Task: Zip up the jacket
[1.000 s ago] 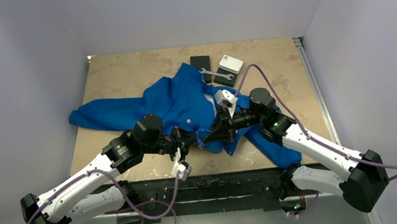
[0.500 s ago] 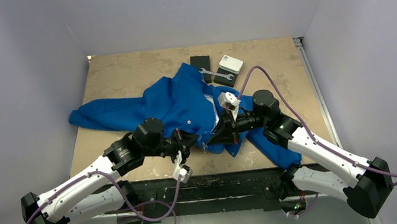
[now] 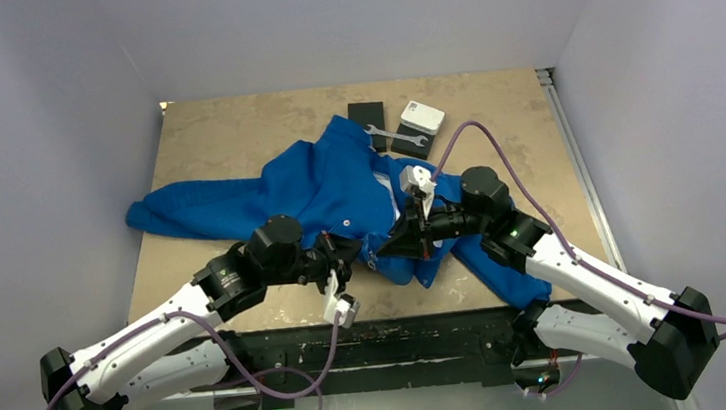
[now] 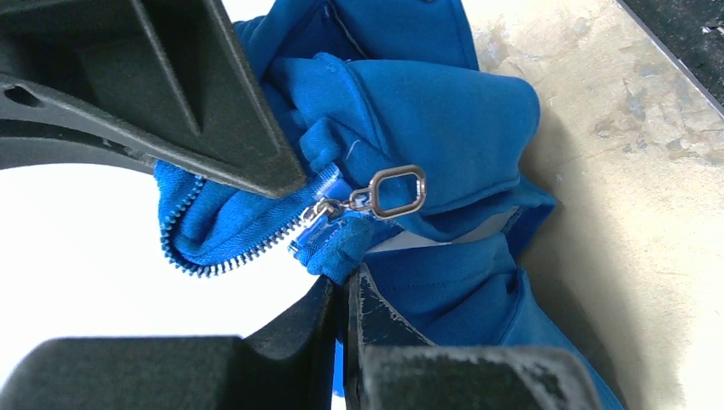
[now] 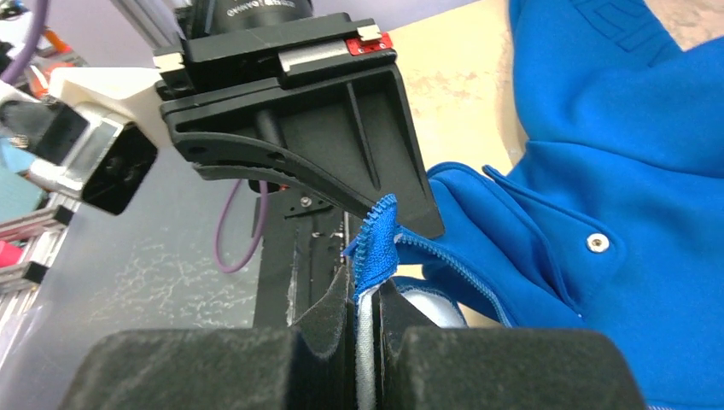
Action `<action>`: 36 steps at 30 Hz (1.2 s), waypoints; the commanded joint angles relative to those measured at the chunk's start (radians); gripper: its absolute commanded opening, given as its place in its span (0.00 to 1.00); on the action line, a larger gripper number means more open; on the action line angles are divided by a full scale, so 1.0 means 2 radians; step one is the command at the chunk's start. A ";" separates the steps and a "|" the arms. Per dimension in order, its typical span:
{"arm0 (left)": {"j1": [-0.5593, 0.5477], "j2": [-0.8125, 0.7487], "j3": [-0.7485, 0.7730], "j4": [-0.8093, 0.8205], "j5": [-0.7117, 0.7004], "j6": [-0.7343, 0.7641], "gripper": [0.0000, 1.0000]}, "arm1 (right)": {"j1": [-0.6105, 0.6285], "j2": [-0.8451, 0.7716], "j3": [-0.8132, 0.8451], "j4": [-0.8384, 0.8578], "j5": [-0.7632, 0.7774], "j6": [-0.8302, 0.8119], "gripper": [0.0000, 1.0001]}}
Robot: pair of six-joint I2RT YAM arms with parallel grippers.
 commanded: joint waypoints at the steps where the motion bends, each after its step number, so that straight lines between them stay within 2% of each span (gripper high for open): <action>1: -0.005 0.007 0.033 0.035 -0.028 -0.047 0.00 | 0.002 -0.011 0.013 -0.006 0.038 -0.022 0.00; 5: -0.005 0.020 0.057 0.029 -0.067 -0.082 0.00 | 0.002 -0.034 0.005 0.004 0.059 -0.017 0.00; 14: -0.005 0.031 0.072 0.014 -0.085 -0.116 0.00 | 0.002 -0.041 0.006 0.005 0.055 -0.035 0.00; 28: -0.006 0.034 0.088 -0.019 -0.066 -0.085 0.00 | 0.002 -0.011 0.049 -0.026 0.052 -0.050 0.00; 36: -0.007 0.056 0.117 -0.090 -0.077 -0.049 0.00 | 0.002 -0.013 0.065 -0.053 0.071 -0.059 0.00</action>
